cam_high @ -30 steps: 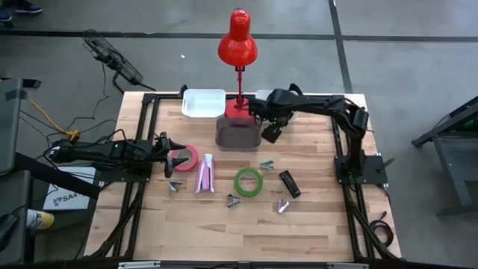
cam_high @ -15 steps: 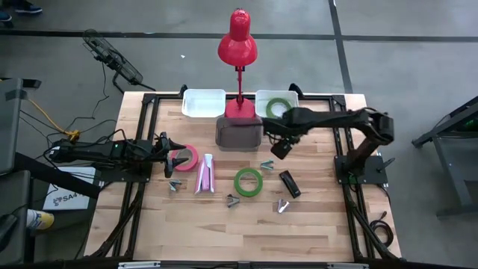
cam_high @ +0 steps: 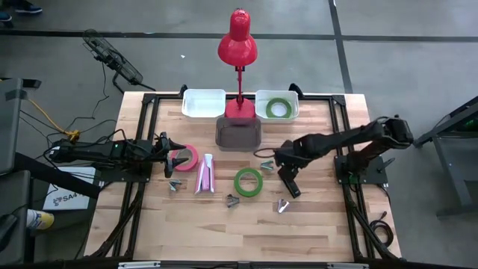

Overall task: Pick and place Stapler, Stapler remover, tape
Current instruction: Put the black stapler into the black bin

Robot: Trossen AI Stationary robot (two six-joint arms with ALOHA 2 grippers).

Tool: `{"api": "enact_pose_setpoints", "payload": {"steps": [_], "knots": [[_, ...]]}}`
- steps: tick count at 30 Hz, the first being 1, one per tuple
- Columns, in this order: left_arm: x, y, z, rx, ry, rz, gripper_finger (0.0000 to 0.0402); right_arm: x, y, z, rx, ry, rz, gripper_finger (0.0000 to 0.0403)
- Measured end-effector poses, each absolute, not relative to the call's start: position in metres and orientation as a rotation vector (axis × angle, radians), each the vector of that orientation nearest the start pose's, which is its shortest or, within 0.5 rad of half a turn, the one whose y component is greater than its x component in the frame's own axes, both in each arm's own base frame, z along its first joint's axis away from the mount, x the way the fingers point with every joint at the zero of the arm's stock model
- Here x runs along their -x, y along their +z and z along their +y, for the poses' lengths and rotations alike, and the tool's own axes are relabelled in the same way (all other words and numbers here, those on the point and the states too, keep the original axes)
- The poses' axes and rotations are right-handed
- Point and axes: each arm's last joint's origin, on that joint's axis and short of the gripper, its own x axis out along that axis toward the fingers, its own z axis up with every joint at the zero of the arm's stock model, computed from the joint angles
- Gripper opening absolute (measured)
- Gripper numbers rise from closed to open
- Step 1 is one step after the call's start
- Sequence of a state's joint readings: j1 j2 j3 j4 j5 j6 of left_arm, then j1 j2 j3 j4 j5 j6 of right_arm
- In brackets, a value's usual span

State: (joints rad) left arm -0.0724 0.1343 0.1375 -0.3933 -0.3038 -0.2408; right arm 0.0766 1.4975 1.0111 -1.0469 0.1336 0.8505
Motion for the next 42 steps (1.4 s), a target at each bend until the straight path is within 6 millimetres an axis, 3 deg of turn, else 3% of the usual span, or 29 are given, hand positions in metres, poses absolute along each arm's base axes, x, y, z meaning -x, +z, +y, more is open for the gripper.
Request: {"api": "enact_pose_setpoints", "payload": {"steps": [8,13,23,42], "knots": [[-0.092,0.163,0.002,0.164,0.273,0.354,0.0257,-0.254,0.215,0.037,-0.567,-0.641,1.335,0.0283],[-0.092,0.163,0.002,0.164,0.273,0.354,0.0257,-0.256,0.208,0.05,-0.685,-0.691,1.346,0.0315],[-0.092,0.163,0.002,0.164,0.273,0.354,0.0257,-0.267,0.182,0.061,-0.71,-0.748,1.402,0.0319],[-0.092,0.163,0.002,0.164,0.273,0.354,0.0257,-0.28,0.148,0.055,-0.687,-0.773,1.5,0.0319]]}}
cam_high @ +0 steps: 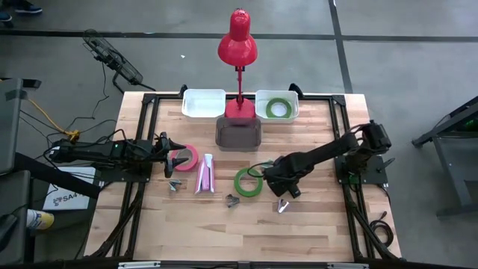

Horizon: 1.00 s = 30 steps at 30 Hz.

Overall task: Pick and place Stapler, Stapler remover, tape
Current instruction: Put the black stapler into the black bin

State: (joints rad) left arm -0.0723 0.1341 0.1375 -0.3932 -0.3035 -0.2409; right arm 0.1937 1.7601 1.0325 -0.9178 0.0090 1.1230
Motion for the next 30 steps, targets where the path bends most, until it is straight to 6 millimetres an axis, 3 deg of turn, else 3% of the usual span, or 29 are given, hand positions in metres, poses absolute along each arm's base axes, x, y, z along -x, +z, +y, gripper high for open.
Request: {"api": "enact_pose_setpoints", "payload": {"steps": [14,19,30], "knots": [[-0.092,0.163,0.002,0.163,0.273,0.355,0.0257,-0.282,0.142,0.051,-0.723,-0.75,1.539,0.0318],[-0.092,0.163,0.002,0.164,0.273,0.354,0.0257,-0.277,0.128,0.05,-0.808,-0.683,1.531,0.0315],[-0.092,0.163,0.002,0.164,0.273,0.354,0.0257,-0.272,0.127,0.046,-0.811,-0.679,1.528,0.0234]]}}
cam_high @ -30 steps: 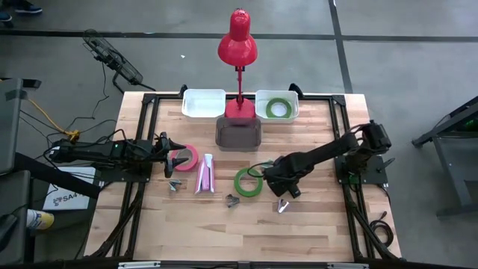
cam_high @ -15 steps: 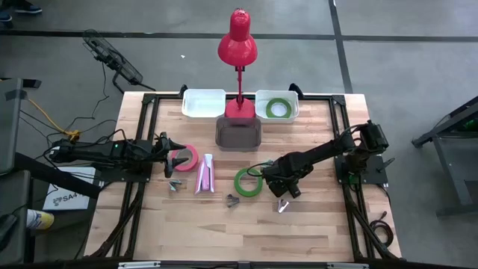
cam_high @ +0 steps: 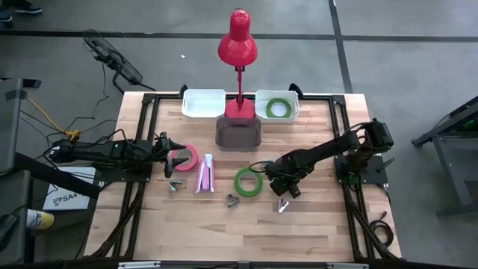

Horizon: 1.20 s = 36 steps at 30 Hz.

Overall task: Pick and place Stapler, Stapler remover, tape
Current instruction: Put the black stapler into the black bin

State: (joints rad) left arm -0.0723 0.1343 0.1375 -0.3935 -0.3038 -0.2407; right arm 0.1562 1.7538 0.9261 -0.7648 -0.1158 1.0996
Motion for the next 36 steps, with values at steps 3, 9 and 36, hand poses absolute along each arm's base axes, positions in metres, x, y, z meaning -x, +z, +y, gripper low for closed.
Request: {"api": "enact_pose_setpoints", "payload": {"steps": [3,9,36], "knots": [[-0.092,0.163,0.002,0.164,0.273,0.354,0.0257,-0.272,0.127,0.046,-0.81,-0.68,1.531,0.0208],[-0.092,0.163,0.002,0.163,0.273,0.355,0.0257,-0.271,0.129,0.046,-0.785,-0.658,1.531,0.0153],[-0.092,0.163,0.002,0.164,0.273,0.354,0.0257,-0.305,0.214,0.006,-0.431,-0.266,1.406,0.0129]]}}
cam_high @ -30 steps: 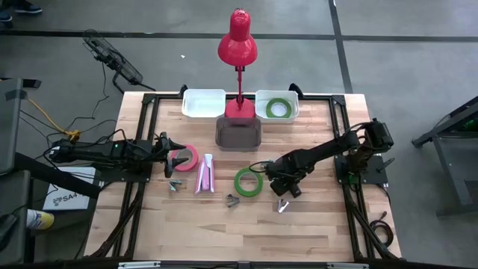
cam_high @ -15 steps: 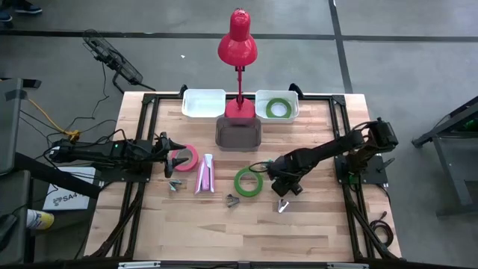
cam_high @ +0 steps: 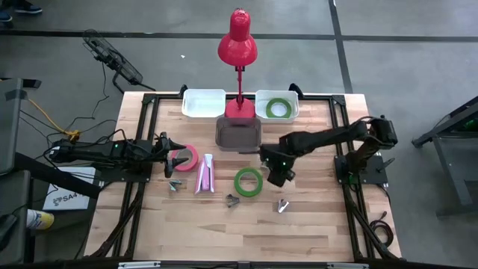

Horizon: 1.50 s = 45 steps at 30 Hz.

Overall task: Pick and place Stapler, Stapler remover, tape
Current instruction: Put the black stapler into the black bin

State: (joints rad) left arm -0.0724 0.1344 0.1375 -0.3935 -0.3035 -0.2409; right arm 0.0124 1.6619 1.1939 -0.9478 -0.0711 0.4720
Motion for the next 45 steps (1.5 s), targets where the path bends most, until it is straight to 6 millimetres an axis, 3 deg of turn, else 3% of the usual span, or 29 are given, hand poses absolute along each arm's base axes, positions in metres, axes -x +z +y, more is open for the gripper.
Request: {"api": "enact_pose_setpoints", "payload": {"steps": [10,22,29,34,45], "knots": [[-0.092,0.163,0.002,0.163,0.273,0.355,0.0257,-0.324,0.246,-0.032,-0.188,-0.204,1.298,0.0129],[-0.092,0.163,0.002,0.164,0.273,0.354,0.0257,-0.363,0.257,-0.075,0.031,-0.095,1.264,0.0129],[-0.092,0.163,0.002,0.164,0.273,0.355,0.0257,-0.395,0.257,-0.099,0.213,-0.108,1.263,0.0129],[-0.092,0.163,0.002,0.164,0.273,0.354,0.0257,-0.42,0.254,-0.122,0.231,-0.087,1.236,0.0129],[-0.092,0.163,0.002,0.164,0.273,0.355,0.0257,-0.441,0.219,-0.156,0.206,-0.053,1.289,0.0129]]}}
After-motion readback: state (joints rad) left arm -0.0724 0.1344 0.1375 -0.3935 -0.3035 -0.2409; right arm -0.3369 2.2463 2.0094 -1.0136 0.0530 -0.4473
